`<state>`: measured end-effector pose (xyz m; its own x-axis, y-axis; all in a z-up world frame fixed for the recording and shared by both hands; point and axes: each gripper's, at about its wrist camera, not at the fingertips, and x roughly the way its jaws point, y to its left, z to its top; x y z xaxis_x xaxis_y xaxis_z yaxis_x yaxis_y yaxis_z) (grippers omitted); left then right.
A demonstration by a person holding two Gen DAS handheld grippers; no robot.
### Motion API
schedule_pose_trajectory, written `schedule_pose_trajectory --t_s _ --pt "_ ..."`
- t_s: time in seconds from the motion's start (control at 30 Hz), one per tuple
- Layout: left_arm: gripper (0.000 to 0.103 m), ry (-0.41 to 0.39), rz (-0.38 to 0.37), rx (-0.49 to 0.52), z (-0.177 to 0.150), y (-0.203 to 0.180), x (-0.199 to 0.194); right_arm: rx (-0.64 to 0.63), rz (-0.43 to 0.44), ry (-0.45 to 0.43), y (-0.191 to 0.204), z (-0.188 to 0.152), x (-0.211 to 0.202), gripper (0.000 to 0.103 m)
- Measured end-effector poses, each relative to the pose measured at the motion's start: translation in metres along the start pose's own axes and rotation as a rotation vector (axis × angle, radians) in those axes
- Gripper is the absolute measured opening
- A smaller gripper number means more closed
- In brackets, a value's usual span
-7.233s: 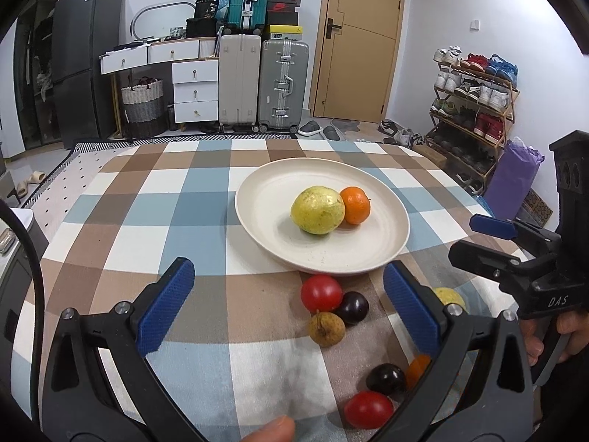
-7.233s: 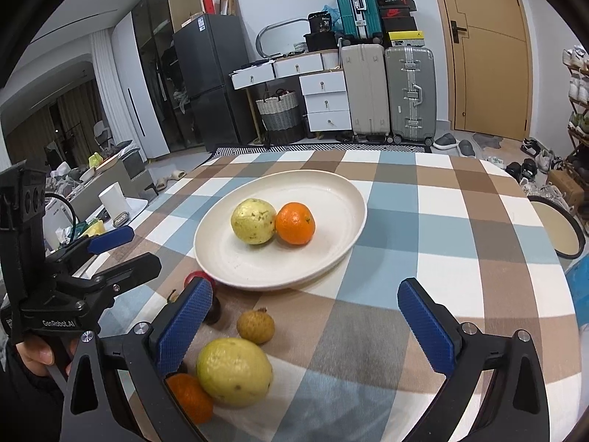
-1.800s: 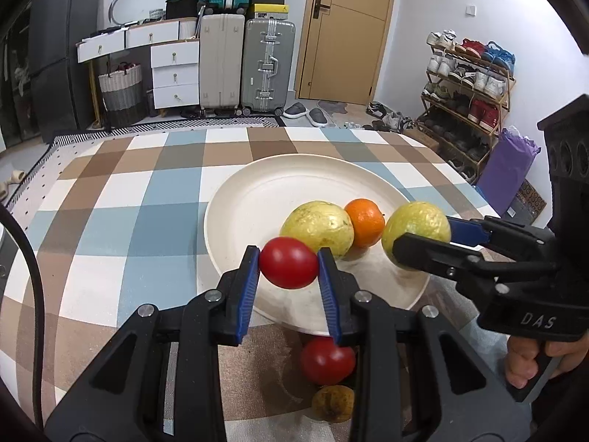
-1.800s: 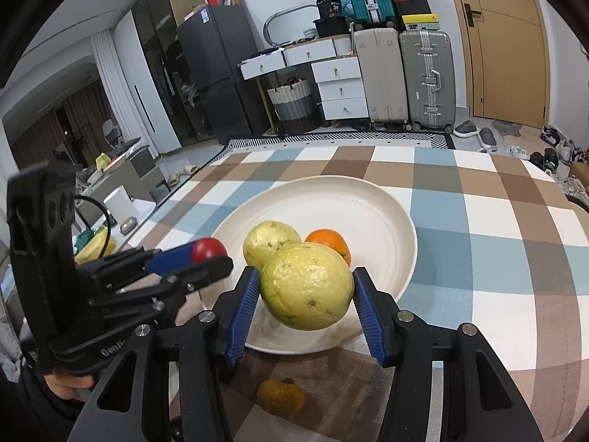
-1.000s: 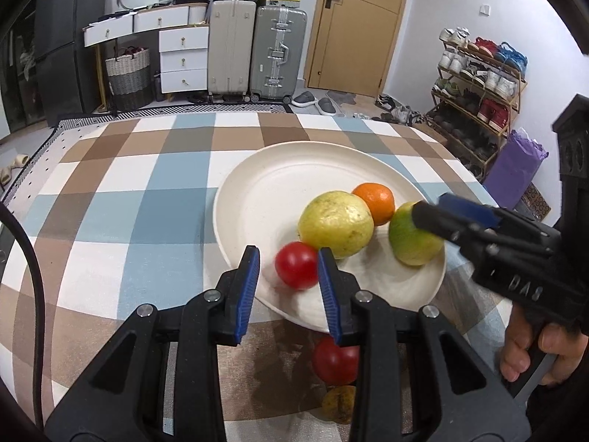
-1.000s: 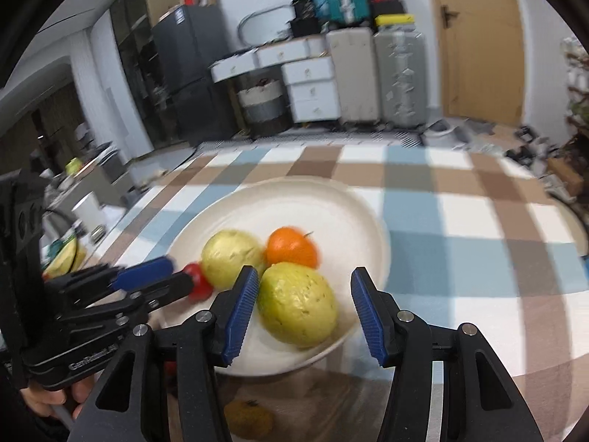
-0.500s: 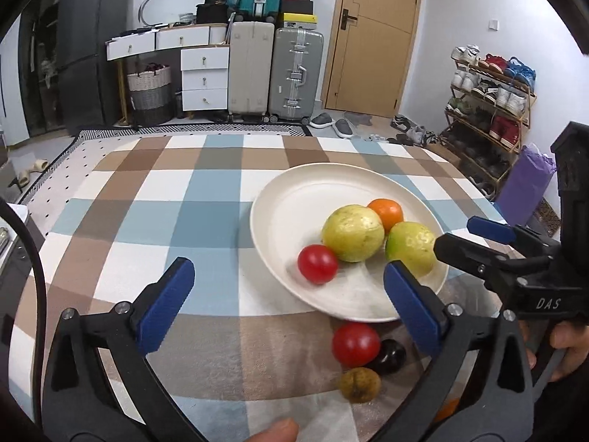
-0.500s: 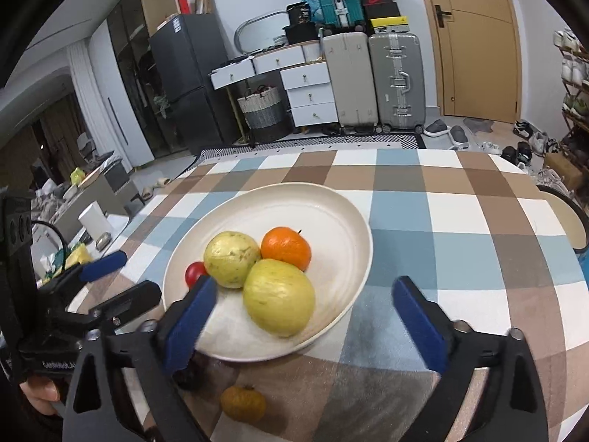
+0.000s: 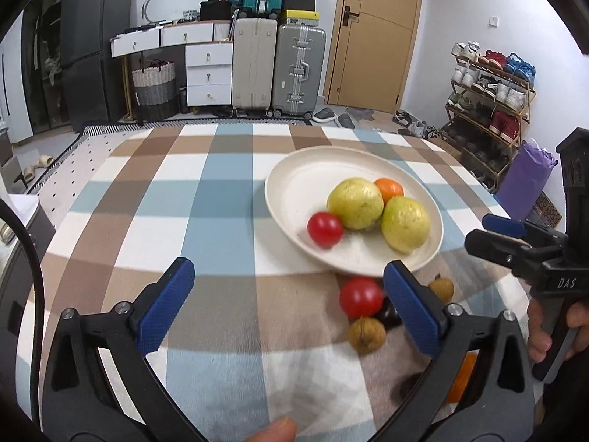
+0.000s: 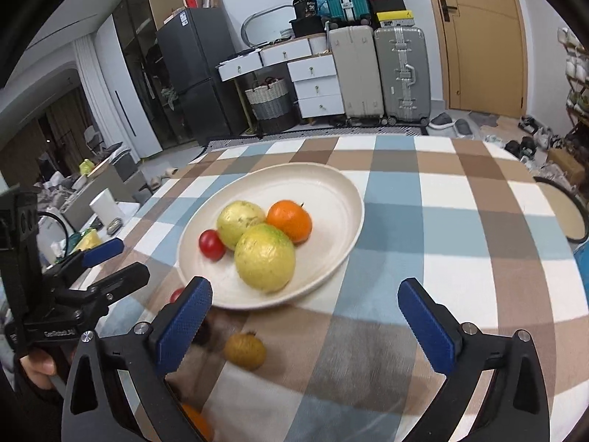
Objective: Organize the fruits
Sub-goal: 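Open both tools releasing the fruits on the plate and withdraw, then grasp the brown pear with the left tool while the right tool grasps a small brown fruit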
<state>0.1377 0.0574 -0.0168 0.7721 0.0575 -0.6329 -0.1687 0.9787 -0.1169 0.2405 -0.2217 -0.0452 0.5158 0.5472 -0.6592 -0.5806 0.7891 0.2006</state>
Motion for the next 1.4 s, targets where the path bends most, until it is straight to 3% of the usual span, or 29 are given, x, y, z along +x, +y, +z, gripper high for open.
schedule_pose_trajectory --t_s 0.23,0.5,0.73,0.87,1.13,1.4 --pt "0.103 0.015 -0.023 0.038 -0.015 -0.006 -0.011 -0.054 0.037 0.065 0.009 -0.016 -0.002 0.103" --pt "0.103 0.084 -0.048 0.068 -0.020 -0.019 0.000 -0.089 0.055 0.148 0.021 -0.027 0.012 0.102" --pt "0.103 0.124 -0.067 0.108 -0.025 -0.029 0.008 -0.093 0.077 0.165 0.023 -0.030 0.014 0.098" --pt "0.103 0.144 -0.075 0.112 -0.026 -0.031 0.011 -0.081 0.104 0.183 0.022 -0.030 0.016 0.086" --pt "0.102 0.185 -0.094 0.112 -0.027 -0.030 0.018 -0.117 0.108 0.191 0.031 -0.033 0.019 0.076" --pt "0.082 0.223 -0.126 0.115 -0.029 -0.032 0.025 -0.160 0.095 0.190 0.039 -0.035 0.019 0.064"
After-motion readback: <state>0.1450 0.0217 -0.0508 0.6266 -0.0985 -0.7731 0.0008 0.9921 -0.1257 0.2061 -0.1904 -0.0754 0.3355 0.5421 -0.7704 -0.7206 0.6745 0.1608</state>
